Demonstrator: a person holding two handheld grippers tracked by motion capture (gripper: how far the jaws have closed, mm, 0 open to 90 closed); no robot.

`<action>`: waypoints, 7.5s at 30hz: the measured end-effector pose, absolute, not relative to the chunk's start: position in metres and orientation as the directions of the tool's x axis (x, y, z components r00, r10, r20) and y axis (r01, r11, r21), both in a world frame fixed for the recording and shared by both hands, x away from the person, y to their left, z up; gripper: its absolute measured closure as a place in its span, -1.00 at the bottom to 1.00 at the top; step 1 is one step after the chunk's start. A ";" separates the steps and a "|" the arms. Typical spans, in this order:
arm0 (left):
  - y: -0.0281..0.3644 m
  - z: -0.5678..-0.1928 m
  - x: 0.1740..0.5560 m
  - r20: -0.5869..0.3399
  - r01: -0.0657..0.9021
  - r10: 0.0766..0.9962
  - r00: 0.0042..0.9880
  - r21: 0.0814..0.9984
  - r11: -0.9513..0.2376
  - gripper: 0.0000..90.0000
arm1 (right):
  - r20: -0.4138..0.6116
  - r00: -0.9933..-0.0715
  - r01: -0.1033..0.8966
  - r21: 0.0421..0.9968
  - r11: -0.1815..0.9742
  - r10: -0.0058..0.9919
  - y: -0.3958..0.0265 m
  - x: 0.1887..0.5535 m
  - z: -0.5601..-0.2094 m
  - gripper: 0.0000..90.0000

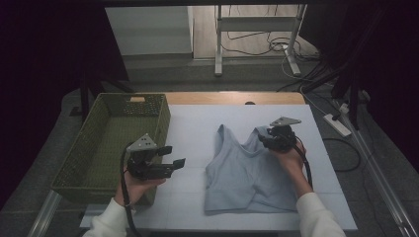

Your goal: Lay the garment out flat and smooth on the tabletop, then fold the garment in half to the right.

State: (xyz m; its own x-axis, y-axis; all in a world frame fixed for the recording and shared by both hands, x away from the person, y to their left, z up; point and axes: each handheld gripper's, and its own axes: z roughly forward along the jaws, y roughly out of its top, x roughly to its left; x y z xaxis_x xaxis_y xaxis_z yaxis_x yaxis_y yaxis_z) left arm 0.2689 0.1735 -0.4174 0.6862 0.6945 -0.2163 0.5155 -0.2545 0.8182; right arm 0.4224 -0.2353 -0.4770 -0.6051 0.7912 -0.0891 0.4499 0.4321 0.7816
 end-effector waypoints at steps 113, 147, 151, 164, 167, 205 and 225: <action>0.162 -0.421 0.274 -0.220 0.520 0.691 0.688 0.814 -0.258 -0.39 | 0.032 -0.921 0.264 0.783 0.563 0.388 -0.147 0.292 -0.478 -0.07; 0.160 -0.423 0.276 -0.218 0.521 0.689 0.691 0.811 -0.266 -0.39 | 0.027 -0.982 0.159 0.661 0.734 0.188 -0.085 0.249 -0.514 -0.19; 0.159 -0.423 0.276 -0.219 0.522 0.688 0.692 0.810 -0.267 -0.39 | 0.016 -0.980 0.165 0.621 0.766 0.199 -0.083 0.247 -0.523 -0.32; 0.158 -0.423 0.275 -0.219 0.522 0.689 0.691 0.810 -0.267 -0.39 | -0.081 -0.974 0.125 0.580 0.805 0.210 -0.078 0.243 -0.522 -0.16; 0.159 -0.422 0.275 -0.217 0.521 0.692 0.688 0.811 -0.264 -0.40 | -0.103 -0.971 0.120 0.578 0.807 0.217 -0.080 0.243 -0.521 0.02; 0.123 -0.426 0.294 -0.258 0.572 0.712 0.653 0.784 -0.240 -0.52 | -0.050 -0.956 0.156 0.747 0.646 0.289 -0.099 0.234 -0.498 0.79; 0.093 -0.461 0.355 -0.331 0.654 0.712 0.620 0.719 -0.235 -0.46 | -0.037 -0.961 0.150 0.760 0.632 0.273 -0.100 0.233 -0.495 0.79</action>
